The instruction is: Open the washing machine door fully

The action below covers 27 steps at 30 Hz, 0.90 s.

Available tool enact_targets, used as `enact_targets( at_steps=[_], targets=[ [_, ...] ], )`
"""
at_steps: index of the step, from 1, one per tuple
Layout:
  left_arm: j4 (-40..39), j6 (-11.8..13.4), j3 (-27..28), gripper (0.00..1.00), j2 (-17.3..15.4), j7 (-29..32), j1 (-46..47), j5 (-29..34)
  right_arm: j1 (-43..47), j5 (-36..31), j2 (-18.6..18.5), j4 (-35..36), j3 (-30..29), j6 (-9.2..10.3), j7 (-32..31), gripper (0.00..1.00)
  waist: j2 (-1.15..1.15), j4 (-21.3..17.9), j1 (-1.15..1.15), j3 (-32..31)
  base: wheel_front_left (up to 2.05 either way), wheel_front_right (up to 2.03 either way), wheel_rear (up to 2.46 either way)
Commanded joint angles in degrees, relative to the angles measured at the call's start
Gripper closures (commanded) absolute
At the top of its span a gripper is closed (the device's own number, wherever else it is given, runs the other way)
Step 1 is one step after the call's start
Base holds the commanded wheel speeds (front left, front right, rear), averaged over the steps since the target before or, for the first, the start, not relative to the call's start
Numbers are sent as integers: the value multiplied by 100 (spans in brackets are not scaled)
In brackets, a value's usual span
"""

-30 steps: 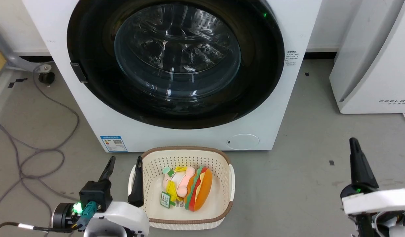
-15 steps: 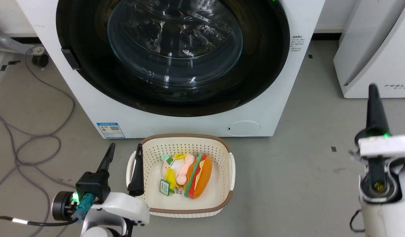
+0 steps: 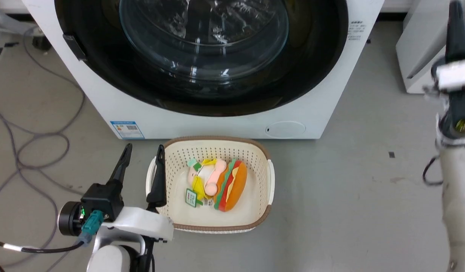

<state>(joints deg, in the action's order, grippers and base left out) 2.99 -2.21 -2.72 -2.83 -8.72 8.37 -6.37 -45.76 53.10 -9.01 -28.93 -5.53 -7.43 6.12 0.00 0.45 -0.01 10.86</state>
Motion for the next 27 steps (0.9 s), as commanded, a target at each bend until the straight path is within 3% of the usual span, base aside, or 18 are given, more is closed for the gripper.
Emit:
enact_targets(
  at_steps=[1, 8, 15, 22, 27],
  targets=[
    [-38, -34, -4, 0, -4, -64, 109, -73, -308, 156, -77, -176, 42, -4, -71, 100, 0, 22, 1, 69, 0, 0, 0],
    [-191, -81, -9, 0, -4, -148, 244, -128, -1401, 186, -306, -1188, 530, -5, -709, 100, 0, 74, 1, 307, 0, 0, 0],
    [-211, -117, -10, 0, -4, -232, 375, -156, -2455, 309, -286, -2123, 948, -5, -1528, 100, 0, 112, 1, 553, 0, 0, 0],
    [-177, -138, -35, 0, -5, -315, 522, -232, -3263, 443, -205, -2647, 1399, -5, -2482, 100, 0, 173, 1, 752, 0, 0, 0],
    [-149, -136, -92, 0, -5, -375, 611, -307, -3758, 632, -285, -2960, 1528, -5, -2715, 100, 0, 220, 1, 874, 0, 0, 0]
  ],
)
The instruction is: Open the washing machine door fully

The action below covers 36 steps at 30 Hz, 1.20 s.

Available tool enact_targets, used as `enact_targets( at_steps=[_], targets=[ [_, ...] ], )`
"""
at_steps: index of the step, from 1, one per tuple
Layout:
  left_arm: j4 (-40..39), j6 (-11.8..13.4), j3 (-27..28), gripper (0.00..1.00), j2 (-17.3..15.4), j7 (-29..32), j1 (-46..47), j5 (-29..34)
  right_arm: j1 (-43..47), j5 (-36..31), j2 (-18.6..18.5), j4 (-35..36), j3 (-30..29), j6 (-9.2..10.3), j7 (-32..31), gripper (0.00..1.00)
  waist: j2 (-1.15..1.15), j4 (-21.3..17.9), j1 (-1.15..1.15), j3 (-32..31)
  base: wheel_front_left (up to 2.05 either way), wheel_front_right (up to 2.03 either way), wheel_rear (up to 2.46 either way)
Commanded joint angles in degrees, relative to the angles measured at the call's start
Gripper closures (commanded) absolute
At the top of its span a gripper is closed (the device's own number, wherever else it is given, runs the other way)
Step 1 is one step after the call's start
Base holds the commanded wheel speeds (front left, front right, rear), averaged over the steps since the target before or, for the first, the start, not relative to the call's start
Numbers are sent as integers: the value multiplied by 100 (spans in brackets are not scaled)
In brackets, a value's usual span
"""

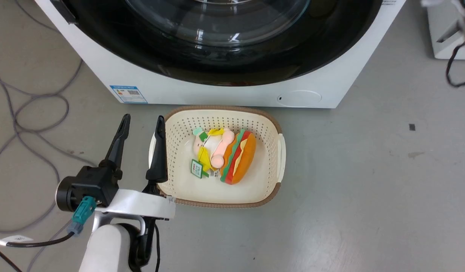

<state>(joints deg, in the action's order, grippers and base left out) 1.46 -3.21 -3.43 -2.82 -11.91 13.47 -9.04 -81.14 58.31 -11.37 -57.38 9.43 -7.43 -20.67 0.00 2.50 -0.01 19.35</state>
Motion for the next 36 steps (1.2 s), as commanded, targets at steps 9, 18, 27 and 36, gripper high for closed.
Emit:
enact_targets(
  at_steps=[9, 18, 27, 36],
  targets=[
    [49, -64, -79, 0, -6, -163, 281, -119, -1072, 174, -86, -803, 588, -5, -832, 100, 0, 47, 1, 320, 0, 0, 0],
    [95, -78, -146, 0, -6, -271, 472, -214, -1737, 400, -59, -1388, 1022, -6, -1659, 100, 0, 80, 1, 570, 0, 0, 0],
    [169, -36, -166, 0, -6, -308, 495, -250, -1680, 597, 19, -1342, 1222, -6, -2406, 100, 0, 73, 1, 561, 0, 0, 0],
    [292, -6, -149, 0, -6, -308, 390, -237, -997, 744, -10, -820, 1330, -6, -2987, 100, 0, 37, 1, 289, 0, 0, 0]
  ],
)
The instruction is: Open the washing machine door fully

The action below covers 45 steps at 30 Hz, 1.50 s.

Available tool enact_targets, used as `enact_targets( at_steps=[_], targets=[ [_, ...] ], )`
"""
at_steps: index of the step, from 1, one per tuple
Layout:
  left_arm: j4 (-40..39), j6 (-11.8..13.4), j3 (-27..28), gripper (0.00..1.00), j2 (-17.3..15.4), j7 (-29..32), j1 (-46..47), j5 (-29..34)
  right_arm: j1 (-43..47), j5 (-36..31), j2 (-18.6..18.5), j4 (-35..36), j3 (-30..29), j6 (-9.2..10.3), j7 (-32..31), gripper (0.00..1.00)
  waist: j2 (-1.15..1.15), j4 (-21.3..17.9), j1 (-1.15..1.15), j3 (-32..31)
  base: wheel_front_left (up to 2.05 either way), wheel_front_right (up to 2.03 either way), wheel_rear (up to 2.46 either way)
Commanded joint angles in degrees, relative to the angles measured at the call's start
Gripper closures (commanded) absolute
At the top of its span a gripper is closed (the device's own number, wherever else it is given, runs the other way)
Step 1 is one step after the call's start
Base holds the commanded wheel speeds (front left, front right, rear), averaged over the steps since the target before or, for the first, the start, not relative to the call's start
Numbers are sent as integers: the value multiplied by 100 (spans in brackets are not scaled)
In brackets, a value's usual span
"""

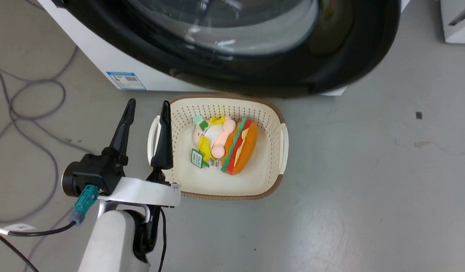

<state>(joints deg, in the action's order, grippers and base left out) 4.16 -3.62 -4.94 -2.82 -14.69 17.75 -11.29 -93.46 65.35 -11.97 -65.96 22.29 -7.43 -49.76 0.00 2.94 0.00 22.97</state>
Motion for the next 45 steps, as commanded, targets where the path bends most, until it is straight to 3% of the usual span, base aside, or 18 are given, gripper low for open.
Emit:
enact_targets(
  at_steps=[1, 13, 23, 34, 45],
  targets=[
    [41, 38, -1, 0, -6, -30, -62, -11, 341, 47, 40, 104, 66, -6, -127, 100, 0, -7, 0, -127, 0, 0, 0],
    [299, 35, 181, 0, -6, -30, -522, 165, 1937, 390, 138, 991, 152, -6, -510, 100, 0, -60, 0, -929, 0, 0, 0],
    [505, 88, 195, 0, -6, -30, -1058, 258, 3539, 780, 335, 2124, 183, -6, -710, 100, 0, -74, 0, -1487, 0, 0, 0],
    [620, 54, 191, 0, -6, -30, -1338, 374, 4817, 988, 548, 3401, 230, -6, -854, 100, 0, -3, 0, -1794, 0, 0, 0],
    [683, 85, 143, 0, -6, -30, -1490, 392, 5578, 1016, 756, 4203, 313, -6, -1054, 100, 0, 28, 0, -1907, 0, 0, 0]
  ],
)
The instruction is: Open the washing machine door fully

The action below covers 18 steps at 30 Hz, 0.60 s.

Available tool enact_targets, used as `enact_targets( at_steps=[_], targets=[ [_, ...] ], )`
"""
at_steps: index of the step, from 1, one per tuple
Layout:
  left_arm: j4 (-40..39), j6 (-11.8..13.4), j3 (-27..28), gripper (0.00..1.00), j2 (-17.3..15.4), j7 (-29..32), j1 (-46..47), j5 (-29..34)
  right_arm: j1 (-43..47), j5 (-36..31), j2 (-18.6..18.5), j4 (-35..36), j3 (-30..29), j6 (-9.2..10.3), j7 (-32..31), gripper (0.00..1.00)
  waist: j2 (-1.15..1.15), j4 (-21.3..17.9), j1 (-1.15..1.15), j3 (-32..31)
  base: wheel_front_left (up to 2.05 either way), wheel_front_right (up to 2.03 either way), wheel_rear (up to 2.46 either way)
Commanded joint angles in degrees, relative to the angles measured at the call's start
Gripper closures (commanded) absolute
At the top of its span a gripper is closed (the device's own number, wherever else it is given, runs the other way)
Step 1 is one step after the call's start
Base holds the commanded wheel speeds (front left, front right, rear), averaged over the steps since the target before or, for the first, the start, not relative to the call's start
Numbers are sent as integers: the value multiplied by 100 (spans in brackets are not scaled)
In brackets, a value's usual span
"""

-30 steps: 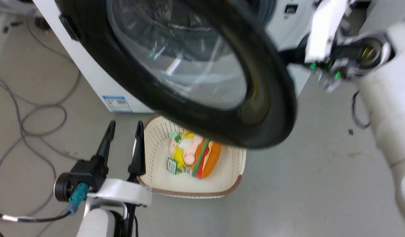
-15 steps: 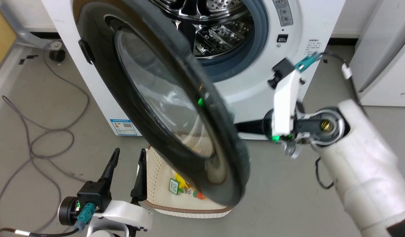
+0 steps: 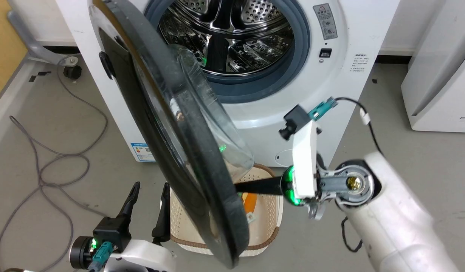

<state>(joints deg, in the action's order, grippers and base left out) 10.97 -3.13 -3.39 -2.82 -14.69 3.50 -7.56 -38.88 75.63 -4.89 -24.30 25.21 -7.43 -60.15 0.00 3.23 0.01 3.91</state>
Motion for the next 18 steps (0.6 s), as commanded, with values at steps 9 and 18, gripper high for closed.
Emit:
enact_targets(
  at_steps=[9, 18],
  targets=[
    [6, 62, -24, 0, -6, -30, -75, -8, 510, -158, 133, 457, -202, -6, 391, 55, 0, -27, -1, 17, 0, 0, 0],
    [60, 80, -25, 0, -6, -30, -126, -26, 1239, -500, 196, 873, -1161, -6, 3192, 0, 0, -50, -1, -102, 0, 0, 0]
  ],
)
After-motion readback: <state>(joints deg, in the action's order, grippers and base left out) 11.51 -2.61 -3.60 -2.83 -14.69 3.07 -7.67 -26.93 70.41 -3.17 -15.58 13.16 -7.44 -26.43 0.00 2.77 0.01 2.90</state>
